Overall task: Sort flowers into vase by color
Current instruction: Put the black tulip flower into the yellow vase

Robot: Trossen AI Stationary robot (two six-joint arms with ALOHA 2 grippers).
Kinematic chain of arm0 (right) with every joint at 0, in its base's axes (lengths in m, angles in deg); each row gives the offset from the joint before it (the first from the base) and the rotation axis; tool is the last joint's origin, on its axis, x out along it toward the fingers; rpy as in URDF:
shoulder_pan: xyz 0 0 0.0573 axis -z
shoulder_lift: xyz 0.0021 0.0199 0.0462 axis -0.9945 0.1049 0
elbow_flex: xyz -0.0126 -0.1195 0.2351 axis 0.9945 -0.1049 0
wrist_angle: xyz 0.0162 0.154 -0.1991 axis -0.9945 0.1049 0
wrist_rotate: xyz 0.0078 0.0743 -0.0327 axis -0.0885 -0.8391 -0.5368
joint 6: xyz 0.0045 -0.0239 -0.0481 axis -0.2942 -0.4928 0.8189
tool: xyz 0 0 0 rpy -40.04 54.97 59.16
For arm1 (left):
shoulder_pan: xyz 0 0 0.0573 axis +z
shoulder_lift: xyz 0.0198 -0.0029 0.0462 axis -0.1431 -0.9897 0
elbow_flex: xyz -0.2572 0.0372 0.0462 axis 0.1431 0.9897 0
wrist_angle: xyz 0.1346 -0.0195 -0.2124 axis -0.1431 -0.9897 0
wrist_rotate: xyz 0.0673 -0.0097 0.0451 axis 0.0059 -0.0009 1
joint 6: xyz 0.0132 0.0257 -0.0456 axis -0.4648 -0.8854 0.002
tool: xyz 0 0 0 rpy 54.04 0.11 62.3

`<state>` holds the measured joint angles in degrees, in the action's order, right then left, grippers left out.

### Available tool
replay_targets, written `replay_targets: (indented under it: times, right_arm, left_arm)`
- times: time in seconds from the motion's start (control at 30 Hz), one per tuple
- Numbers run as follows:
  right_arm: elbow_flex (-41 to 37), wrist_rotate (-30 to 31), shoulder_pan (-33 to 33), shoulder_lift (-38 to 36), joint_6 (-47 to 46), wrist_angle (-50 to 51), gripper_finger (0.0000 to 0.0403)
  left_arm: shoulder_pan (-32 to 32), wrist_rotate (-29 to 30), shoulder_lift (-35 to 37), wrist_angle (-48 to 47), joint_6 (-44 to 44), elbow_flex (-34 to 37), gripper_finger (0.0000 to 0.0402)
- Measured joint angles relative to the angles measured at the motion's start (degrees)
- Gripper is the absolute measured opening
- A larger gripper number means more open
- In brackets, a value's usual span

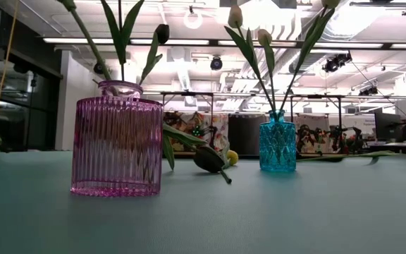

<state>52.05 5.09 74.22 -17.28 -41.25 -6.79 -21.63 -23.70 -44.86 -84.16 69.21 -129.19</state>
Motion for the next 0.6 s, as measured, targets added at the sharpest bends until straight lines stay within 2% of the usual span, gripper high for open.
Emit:
replay_targets:
  times: [0.07,0.17,0.27,0.33,0.4,0.5,0.6]
  right_arm:
    - [0.0,0.0,0.02,0.0,0.37,0.02,0.0279]
    - [0.0,0.02,0.01,0.0,0.42,0.06,0.0279]
    - [0.0,0.02,0.0,0.0,1.41,0.33,0.0279]
    - [0.0,0.02,0.0,0.02,1.45,0.47,0.0279]
    - [0.0,0.02,0.02,0.02,1.45,0.52,0.0279]
    - [0.0,0.04,0.0,0.02,1.45,0.66,0.0279]
    - [0.0,0.04,0.0,0.02,1.43,0.74,0.0279]
  left_arm:
    - [5.05,-2.87,-1.0,-20.28,8.4,-8.29,0.0239]
    - [14.54,-12.77,-3.99,-47.88,15.89,-18.31,0.0239]
    - [22.52,-24.28,-6.72,-63.44,10.13,-21.85,0.0239]
    - [25.82,-29.24,-8.24,-69.34,2.0,-21.12,0.0239]
    - [27.45,-30.58,-9.61,-71.54,-6.44,-18.88,0.0239]
    - [27.93,-29.78,-11.64,-70.26,-17.0,-14.34,0.0239]
    - [27.91,-25.18,-13.56,-67.44,-23.66,-9.17,0.0239]
